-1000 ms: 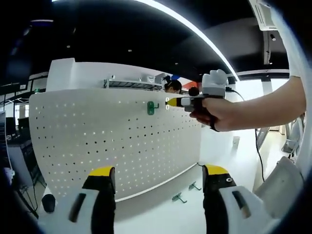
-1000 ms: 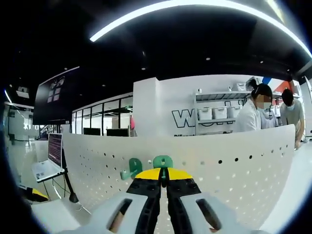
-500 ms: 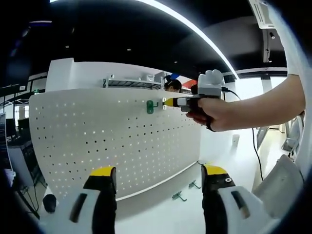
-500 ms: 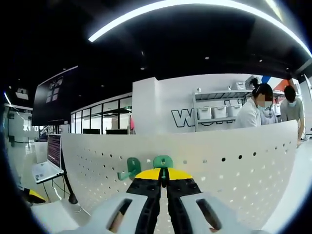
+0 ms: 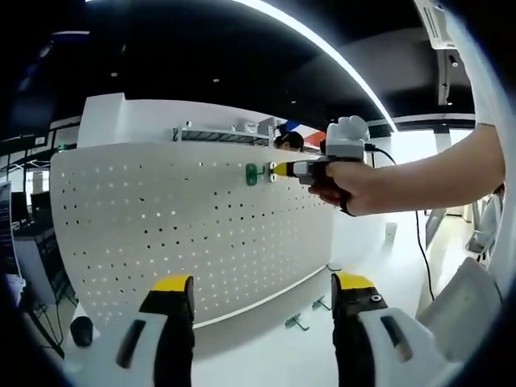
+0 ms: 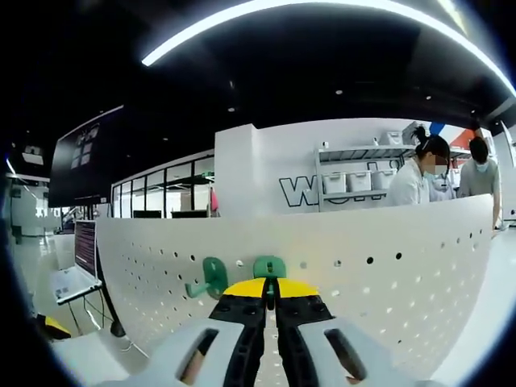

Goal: Insert the hook assembly into the mounting plate slot until the hook locks in place.

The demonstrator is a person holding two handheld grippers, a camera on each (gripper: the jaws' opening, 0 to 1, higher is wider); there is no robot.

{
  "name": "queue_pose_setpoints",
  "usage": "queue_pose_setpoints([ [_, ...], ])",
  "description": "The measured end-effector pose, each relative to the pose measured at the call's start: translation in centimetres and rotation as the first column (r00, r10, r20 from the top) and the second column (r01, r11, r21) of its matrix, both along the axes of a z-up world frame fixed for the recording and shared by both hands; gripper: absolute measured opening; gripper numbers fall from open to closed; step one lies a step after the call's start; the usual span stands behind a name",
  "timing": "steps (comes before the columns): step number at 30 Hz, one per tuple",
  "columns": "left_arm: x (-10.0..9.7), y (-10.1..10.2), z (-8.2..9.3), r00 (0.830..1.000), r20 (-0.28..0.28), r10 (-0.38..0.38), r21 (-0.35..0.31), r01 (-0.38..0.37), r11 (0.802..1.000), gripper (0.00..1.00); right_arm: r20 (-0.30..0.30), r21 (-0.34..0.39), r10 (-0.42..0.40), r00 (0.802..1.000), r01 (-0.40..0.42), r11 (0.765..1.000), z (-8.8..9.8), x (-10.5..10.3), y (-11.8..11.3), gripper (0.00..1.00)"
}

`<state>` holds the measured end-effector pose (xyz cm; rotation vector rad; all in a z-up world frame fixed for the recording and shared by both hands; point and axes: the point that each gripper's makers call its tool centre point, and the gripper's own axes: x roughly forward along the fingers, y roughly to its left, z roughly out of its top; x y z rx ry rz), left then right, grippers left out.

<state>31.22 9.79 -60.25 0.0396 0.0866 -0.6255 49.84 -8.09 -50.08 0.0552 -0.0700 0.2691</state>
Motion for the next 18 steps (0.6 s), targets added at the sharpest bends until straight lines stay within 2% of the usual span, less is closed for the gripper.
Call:
queue_pose_setpoints([
  [9,-0.49,-0.09,-0.78,1.000,-0.017,-0.004,0.007,0.004,1.000,0.72,0.002,-0.040,-0.059,0.998,0.059,0.997,-0.07,-0.04,0.30,0.01],
  [12,-0.48,-0.23,-0.74,1.000,-0.017,-0.005,0.003,0.005,1.000,0.71,-0.004,-0.023,-0.078,0.997,0.078,0.997,-0.04,0.05,0.22,0.01],
  [14,-0.48,-0.28,-0.75,1.000,-0.018,-0.007,0.004,0.007,1.000,0.71,-0.005,-0.052,-0.091,0.996,0.090,0.995,-0.01,0.17,0.34,0.01],
  [16,-0.55,-0.32,-0.71,1.000,-0.017,-0.010,0.007,0.010,1.000,0.71,-0.010,-0.036,-0.098,0.995,0.098,0.995,-0.06,0.24,0.16,0.01],
  [18,-0.54,-0.23,-0.67,1.000,-0.018,-0.010,0.008,0.010,1.000,0.71,-0.006,-0.052,-0.109,0.994,0.108,0.993,-0.06,0.16,0.25,0.01],
])
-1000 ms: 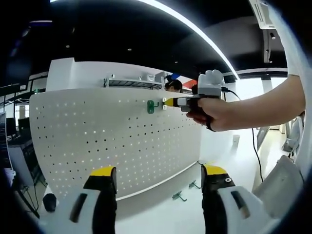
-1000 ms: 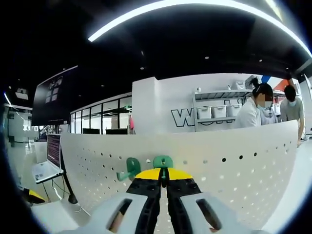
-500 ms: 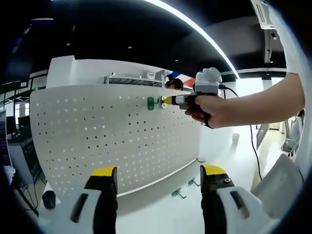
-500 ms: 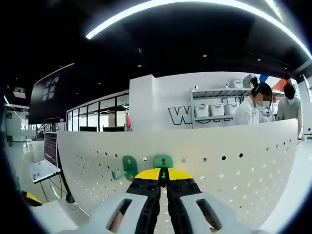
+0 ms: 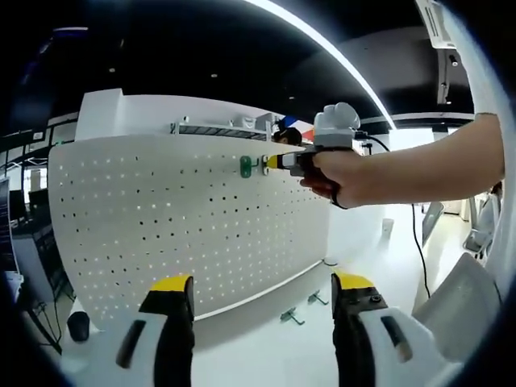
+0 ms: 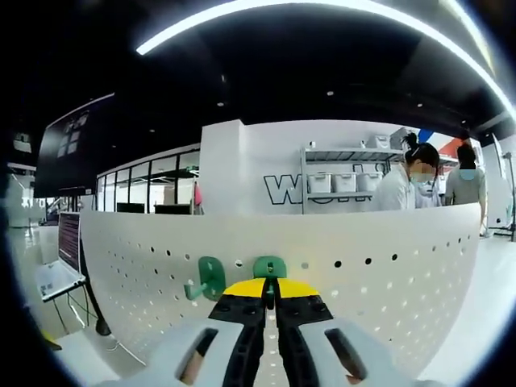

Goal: Insert the hook assembly into the mounting plate slot until the hook locks in place.

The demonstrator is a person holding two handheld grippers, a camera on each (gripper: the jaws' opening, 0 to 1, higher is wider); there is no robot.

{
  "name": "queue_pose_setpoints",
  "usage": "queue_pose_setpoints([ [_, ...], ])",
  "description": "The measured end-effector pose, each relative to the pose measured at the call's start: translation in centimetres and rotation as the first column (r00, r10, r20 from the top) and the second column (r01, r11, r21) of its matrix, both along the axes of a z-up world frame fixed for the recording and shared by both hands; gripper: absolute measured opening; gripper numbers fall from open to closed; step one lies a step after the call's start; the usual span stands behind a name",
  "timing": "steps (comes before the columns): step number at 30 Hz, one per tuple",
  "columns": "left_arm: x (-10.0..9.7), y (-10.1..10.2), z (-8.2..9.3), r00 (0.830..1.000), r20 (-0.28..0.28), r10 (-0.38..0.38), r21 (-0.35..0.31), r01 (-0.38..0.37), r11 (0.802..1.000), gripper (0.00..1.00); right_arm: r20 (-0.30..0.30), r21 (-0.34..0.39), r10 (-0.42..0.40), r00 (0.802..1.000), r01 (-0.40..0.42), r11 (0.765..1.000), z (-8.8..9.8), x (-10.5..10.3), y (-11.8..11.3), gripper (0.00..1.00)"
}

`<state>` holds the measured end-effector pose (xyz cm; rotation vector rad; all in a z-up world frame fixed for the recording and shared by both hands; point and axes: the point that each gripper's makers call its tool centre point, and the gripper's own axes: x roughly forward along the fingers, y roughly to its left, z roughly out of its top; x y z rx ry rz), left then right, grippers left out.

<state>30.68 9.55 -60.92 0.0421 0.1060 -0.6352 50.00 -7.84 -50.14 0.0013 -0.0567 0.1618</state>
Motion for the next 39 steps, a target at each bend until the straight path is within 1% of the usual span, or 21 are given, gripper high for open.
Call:
queue_pose_setpoints([
  [2,0.01,0.16,-0.07,1.000,-0.001,0.004,-0.003,-0.004,1.000,0.71,-0.001,0.016,-0.006,1.000,0.006,1.000,0.00,0.00,-0.10,0.02],
  [4,-0.02,0.17,-0.09,1.000,-0.002,0.004,-0.004,-0.004,1.000,0.71,-0.005,0.012,-0.011,1.000,0.011,1.000,0.01,0.05,-0.08,0.02],
  [8,-0.14,0.11,-0.24,1.000,-0.003,0.002,-0.004,-0.002,1.000,0.72,-0.015,0.028,-0.022,1.000,0.022,0.999,-0.02,0.14,-0.16,0.02],
  [10,-0.22,-0.01,0.10,1.000,-0.001,0.001,-0.023,-0.001,1.000,0.72,-0.016,0.033,-0.023,1.000,0.024,0.999,-0.05,0.15,-0.19,0.02],
  [13,-0.15,-0.01,0.01,1.000,0.002,0.000,-0.013,0.000,1.000,0.72,-0.021,0.028,-0.025,0.999,0.026,0.999,0.00,0.10,-0.16,0.02],
  [14,-0.14,-0.02,-0.01,1.000,0.000,0.000,-0.013,0.000,1.000,0.72,-0.022,0.034,-0.023,1.000,0.024,0.999,-0.01,0.13,-0.18,0.02],
  [18,-0.13,-0.03,0.11,1.000,0.003,0.000,-0.020,0.000,1.000,0.72,-0.022,0.020,-0.020,1.000,0.020,1.000,-0.02,0.06,-0.12,0.02],
  [20,-0.16,-0.06,0.06,1.000,0.002,-0.002,-0.015,0.002,1.000,0.72,-0.027,0.034,-0.013,1.000,0.014,0.999,-0.01,0.06,-0.02,0.04],
  [24,-0.23,-0.05,0.11,1.000,0.002,-0.001,-0.020,0.001,1.000,0.72,-0.026,0.033,-0.003,1.000,0.004,0.999,-0.05,-0.20,0.31,0.08],
  [28,-0.24,-0.03,0.04,1.000,-0.001,0.000,-0.018,0.000,1.000,0.72,-0.019,0.034,0.006,1.000,-0.005,0.999,0.13,-0.40,0.72,0.17],
  [35,-0.30,-0.11,0.09,1.000,0.000,-0.001,-0.020,0.001,1.000,0.72,-0.037,0.029,0.006,0.999,-0.005,1.000,-0.41,-0.49,0.48,0.18],
  [39,-0.32,-0.17,0.07,1.000,0.000,-0.003,-0.019,0.003,1.000,0.72,-0.035,0.053,0.010,0.999,-0.008,0.999,-0.44,-0.54,0.40,0.20],
])
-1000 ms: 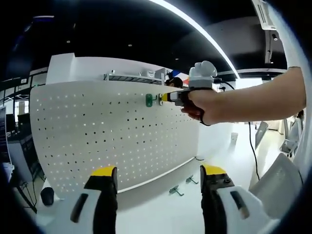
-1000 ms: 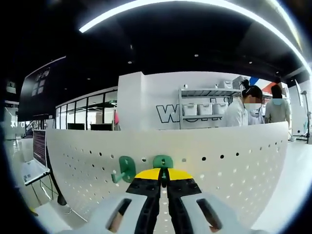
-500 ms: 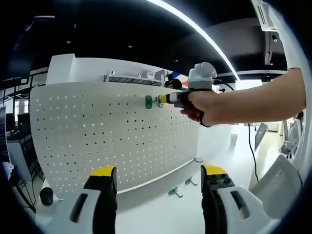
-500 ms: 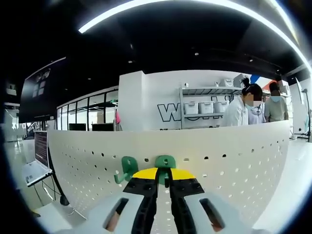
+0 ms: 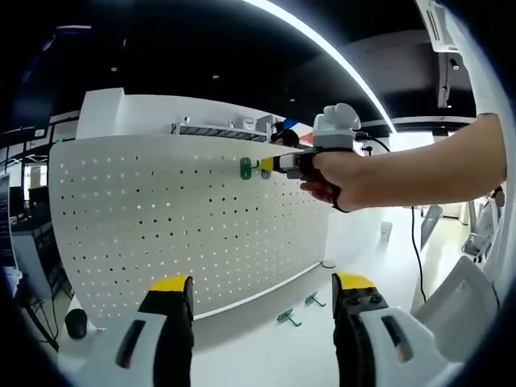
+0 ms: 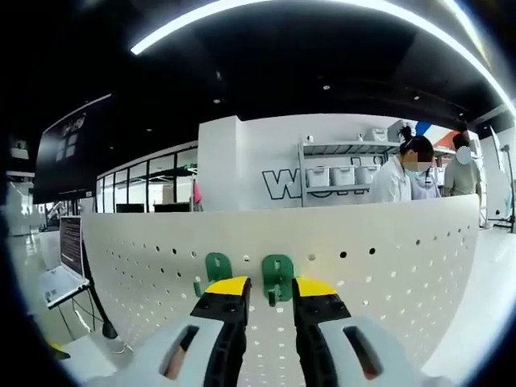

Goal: Insert the hook assembly into the mounting plate slot until the hook locks in place.

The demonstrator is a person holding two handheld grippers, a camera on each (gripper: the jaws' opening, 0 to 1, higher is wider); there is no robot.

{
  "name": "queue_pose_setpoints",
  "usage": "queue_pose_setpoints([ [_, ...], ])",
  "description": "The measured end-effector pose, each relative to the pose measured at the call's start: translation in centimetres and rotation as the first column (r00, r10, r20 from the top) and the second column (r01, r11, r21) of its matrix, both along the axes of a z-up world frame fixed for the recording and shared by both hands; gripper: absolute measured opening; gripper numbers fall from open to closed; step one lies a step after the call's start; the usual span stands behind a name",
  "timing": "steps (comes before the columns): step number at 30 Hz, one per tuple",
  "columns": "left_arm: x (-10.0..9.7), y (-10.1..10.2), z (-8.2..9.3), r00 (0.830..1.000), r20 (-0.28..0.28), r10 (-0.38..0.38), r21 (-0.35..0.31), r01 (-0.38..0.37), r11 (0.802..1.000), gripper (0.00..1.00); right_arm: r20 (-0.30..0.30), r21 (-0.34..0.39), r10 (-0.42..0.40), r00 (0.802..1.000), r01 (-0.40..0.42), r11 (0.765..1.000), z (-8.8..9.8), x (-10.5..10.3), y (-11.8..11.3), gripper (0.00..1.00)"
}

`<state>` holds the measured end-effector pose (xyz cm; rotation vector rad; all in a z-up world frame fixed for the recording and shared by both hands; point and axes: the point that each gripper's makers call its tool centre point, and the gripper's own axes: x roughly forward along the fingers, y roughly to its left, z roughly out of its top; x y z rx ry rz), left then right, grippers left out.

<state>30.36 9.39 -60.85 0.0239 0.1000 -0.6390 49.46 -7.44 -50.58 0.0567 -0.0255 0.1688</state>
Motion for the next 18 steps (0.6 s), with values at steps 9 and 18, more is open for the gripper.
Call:
queue_pose_setpoints([
  [9,-0.05,-0.04,0.00,1.000,0.001,-0.001,0.000,0.001,1.000,0.72,-0.005,0.000,0.008,1.000,-0.008,1.000,-0.16,-0.09,-0.24,0.20],
  [18,-0.07,-0.24,-0.35,1.000,-0.002,-0.006,0.001,0.006,1.000,0.72,-0.009,0.028,0.089,0.996,-0.089,0.996,-0.47,-0.62,-0.27,0.20],
])
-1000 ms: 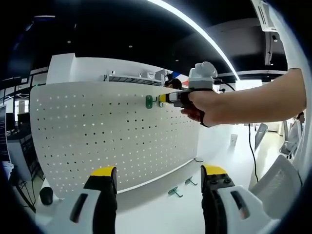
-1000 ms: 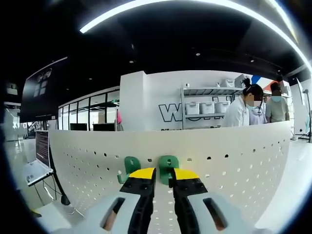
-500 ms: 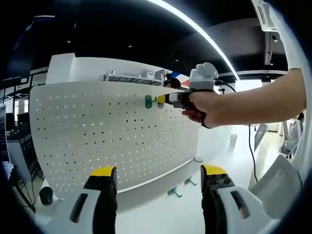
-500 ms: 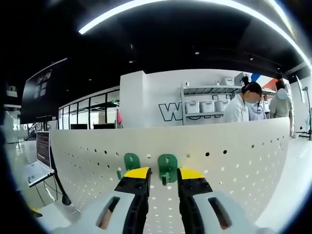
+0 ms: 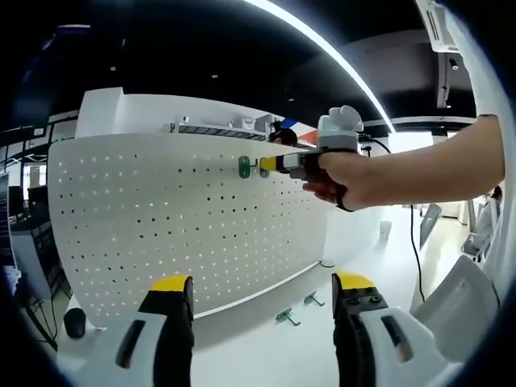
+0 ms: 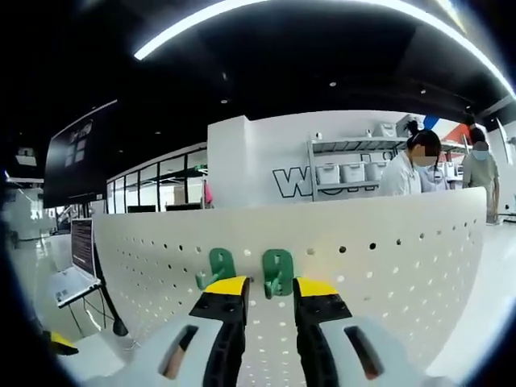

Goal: Insert the hook assembly into the mounting plate slot until the hook locks in place.

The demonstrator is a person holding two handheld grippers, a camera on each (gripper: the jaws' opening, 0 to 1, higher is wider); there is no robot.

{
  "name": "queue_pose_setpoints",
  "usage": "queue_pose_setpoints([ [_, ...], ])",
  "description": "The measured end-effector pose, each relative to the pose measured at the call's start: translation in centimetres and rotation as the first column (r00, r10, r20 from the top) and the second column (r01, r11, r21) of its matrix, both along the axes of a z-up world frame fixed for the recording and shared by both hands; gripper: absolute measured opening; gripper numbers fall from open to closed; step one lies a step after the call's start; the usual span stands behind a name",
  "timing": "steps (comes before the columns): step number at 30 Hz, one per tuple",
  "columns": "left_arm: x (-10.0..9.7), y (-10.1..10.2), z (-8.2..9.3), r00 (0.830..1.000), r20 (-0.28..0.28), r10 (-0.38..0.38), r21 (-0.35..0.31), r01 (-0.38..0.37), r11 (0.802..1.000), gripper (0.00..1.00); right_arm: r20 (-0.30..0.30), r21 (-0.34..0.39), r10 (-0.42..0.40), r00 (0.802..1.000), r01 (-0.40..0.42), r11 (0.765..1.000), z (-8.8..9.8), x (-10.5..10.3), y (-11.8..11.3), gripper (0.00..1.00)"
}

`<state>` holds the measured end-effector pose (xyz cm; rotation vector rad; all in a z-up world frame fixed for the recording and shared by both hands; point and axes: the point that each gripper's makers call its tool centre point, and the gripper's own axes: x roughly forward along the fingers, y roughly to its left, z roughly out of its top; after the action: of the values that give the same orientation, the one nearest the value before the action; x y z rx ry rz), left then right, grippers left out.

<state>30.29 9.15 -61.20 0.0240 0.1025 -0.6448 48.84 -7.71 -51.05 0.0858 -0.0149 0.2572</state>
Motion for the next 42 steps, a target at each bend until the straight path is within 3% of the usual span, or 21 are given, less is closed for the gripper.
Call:
queue_pose_setpoints([
  [2,0.0,-0.2,0.0,1.000,0.000,-0.004,0.000,0.004,1.000,0.72,0.005,-0.016,0.027,1.000,-0.026,1.000,-0.2,-0.1,0.1,0.21],
  [6,0.0,-0.2,0.1,1.000,0.003,-0.007,-0.001,0.007,1.000,0.72,0.022,0.020,0.112,0.993,-0.112,0.993,-0.3,-0.7,0.7,0.22],
  [15,-0.1,-0.1,-0.1,1.000,0.000,-0.008,-0.001,0.008,1.000,0.72,0.015,0.036,0.138,0.990,-0.139,0.990,-0.6,-1.2,0.8,0.22],
  [28,0.0,-0.2,-0.2,1.000,-0.001,-0.010,-0.002,0.010,1.000,0.72,0.029,-0.022,0.179,0.983,-0.178,0.984,-1.0,-2.4,0.6,0.25],
  [38,0.1,-0.2,-0.3,1.000,-0.006,-0.011,-0.005,0.011,1.000,0.72,0.051,-0.107,0.270,0.962,-0.263,0.959,-1.8,-4.4,1.3,0.34],
  [42,0.2,-0.2,-0.4,1.000,-0.005,-0.012,-0.003,0.012,1.000,0.72,0.052,-0.090,0.282,0.958,-0.277,0.957,-2.2,-5.0,1.0,0.36],
])
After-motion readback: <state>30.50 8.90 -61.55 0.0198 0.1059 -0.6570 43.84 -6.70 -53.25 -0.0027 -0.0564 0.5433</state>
